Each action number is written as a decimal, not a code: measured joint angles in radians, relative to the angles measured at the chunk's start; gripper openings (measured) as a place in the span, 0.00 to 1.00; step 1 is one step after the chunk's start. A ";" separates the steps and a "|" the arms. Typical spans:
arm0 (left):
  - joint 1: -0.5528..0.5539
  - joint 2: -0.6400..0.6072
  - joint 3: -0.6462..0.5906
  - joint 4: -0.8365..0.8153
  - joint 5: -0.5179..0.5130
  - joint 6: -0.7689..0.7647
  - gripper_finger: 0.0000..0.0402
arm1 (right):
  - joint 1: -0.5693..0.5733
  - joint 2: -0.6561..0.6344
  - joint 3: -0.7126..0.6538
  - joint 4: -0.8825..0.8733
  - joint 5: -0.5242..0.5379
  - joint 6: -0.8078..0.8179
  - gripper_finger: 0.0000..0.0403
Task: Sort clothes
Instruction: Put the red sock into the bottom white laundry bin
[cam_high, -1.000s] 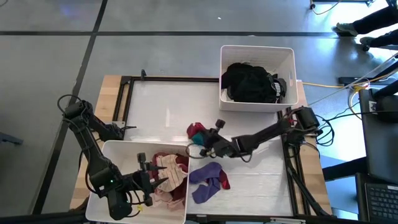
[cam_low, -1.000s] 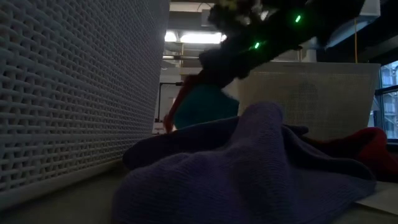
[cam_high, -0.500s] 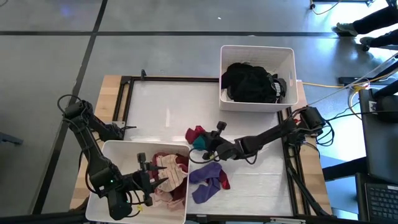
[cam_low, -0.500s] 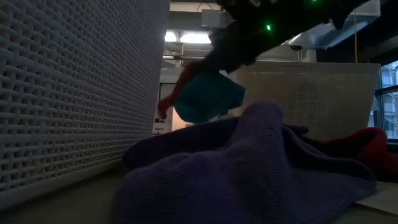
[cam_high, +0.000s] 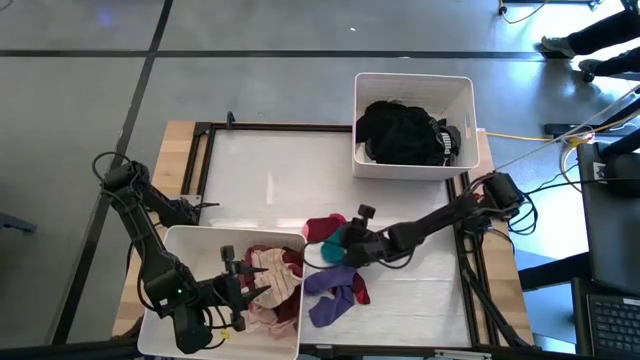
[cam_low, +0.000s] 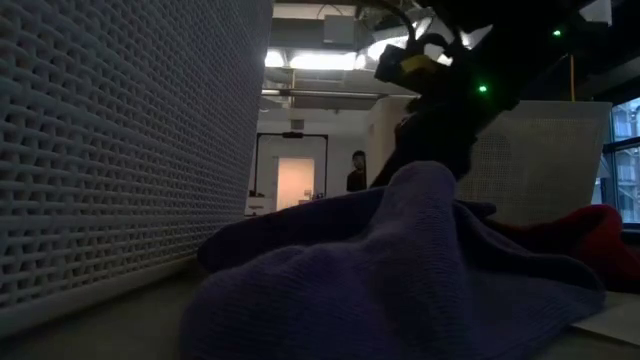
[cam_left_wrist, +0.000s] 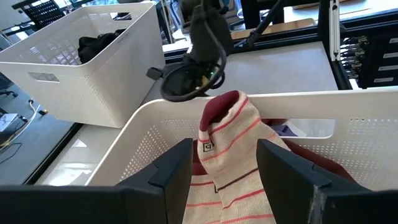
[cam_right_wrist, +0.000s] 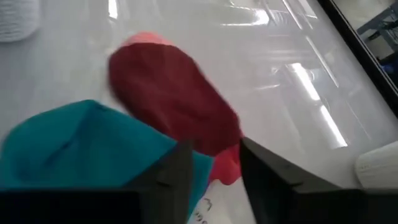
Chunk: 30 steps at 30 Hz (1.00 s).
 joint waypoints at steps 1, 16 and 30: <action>0.000 0.000 0.000 0.000 0.000 0.000 0.42 | 0.006 -0.004 0.000 -0.001 0.000 0.000 0.35; 0.000 0.000 0.000 0.001 0.000 0.000 0.42 | -0.152 0.077 0.025 0.276 -0.295 -0.053 0.63; 0.000 0.000 0.001 0.000 0.000 0.000 0.42 | -0.239 0.196 0.028 0.322 -0.404 -0.052 0.48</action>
